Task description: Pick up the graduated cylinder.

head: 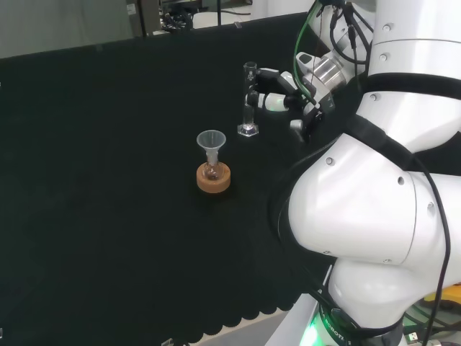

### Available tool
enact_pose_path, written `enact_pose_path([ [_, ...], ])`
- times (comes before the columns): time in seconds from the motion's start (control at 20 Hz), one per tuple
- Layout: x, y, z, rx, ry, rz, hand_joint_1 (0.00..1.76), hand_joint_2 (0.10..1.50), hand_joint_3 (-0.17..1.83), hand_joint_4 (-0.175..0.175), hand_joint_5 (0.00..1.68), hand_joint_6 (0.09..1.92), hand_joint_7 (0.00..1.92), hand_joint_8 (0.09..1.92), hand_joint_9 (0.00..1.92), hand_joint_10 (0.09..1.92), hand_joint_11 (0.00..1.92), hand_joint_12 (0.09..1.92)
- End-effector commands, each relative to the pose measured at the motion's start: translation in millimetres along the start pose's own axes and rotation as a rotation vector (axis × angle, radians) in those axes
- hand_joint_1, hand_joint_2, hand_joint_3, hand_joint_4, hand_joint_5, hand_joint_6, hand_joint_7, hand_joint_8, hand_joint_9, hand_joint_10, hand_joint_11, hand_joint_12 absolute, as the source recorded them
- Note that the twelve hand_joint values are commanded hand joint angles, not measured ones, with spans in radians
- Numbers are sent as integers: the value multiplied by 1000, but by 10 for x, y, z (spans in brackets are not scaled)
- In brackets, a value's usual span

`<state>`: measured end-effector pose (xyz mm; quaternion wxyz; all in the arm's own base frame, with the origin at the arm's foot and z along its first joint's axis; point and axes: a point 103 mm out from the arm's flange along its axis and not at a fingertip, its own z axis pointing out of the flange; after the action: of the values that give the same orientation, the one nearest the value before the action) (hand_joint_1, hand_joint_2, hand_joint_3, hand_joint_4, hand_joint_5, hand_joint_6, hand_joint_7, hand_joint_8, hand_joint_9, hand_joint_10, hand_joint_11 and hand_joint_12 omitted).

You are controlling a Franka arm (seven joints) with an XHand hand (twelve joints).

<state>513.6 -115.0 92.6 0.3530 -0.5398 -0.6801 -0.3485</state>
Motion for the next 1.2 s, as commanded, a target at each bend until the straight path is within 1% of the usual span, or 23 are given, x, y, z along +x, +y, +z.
enact_pose_path([
  [0.05, -61, -10, 66, -5, 27, -18, 1017, 1004, -175, -32, 531, 87, 392, 608, 578, 547, 286, 1322],
  [0.2, -85, 5, 77, -21, 41, -22, 1029, 1006, -175, -30, 563, 87, 416, 607, 602, 542, 315, 1312],
  [0.5, -112, 44, 71, -39, 36, -30, 1047, 1004, -175, -28, 588, 87, 440, 603, 626, 536, 340, 1303],
  [0.75, -125, 73, 68, -46, 32, -22, 1086, 1001, -175, -26, 618, 87, 469, 595, 654, 524, 351, 1293],
  [0.9, -145, 110, 69, -35, 34, -16, 1108, 1005, -175, -23, 644, 98, 490, 585, 677, 512, 363, 1287],
  [1.2, -198, 166, 111, -47, 45, -26, 1127, 1011, -175, -21, 656, 109, 497, 579, 687, 505, 379, 1286],
])
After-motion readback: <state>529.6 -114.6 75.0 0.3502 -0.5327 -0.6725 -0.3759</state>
